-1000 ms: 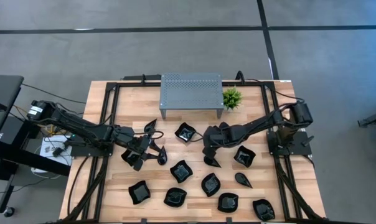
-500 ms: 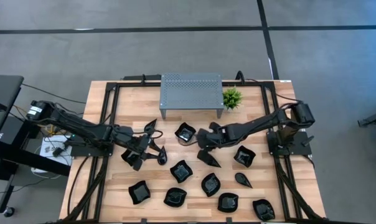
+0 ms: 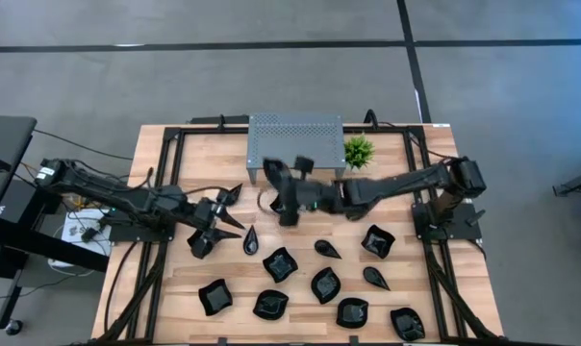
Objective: Pick & Place Mini shaped plates
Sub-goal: Put the leaf-shaped plate on the shelf
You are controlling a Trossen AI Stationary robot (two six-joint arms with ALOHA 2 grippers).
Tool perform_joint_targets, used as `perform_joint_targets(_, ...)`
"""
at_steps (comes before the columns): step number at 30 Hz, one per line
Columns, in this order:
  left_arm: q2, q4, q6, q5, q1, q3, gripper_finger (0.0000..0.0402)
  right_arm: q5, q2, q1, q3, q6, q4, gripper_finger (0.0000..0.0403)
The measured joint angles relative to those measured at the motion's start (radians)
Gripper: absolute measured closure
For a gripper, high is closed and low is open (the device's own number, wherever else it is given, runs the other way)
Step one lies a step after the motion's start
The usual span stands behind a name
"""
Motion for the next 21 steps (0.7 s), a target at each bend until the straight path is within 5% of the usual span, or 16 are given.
perform_joint_targets(13, 0.052, -0.002, 0.022, -0.063, 0.000, 0.000, 0.0293, -0.318, 0.076, -0.320, 0.000, 0.001, 0.172, 0.0401)
perform_joint_targets(21, 0.103, -0.002, 0.074, -0.131, 0.000, 0.000, 0.0293, -0.345, 0.173, -0.345, 0.000, -0.061, 0.211, 0.0401)
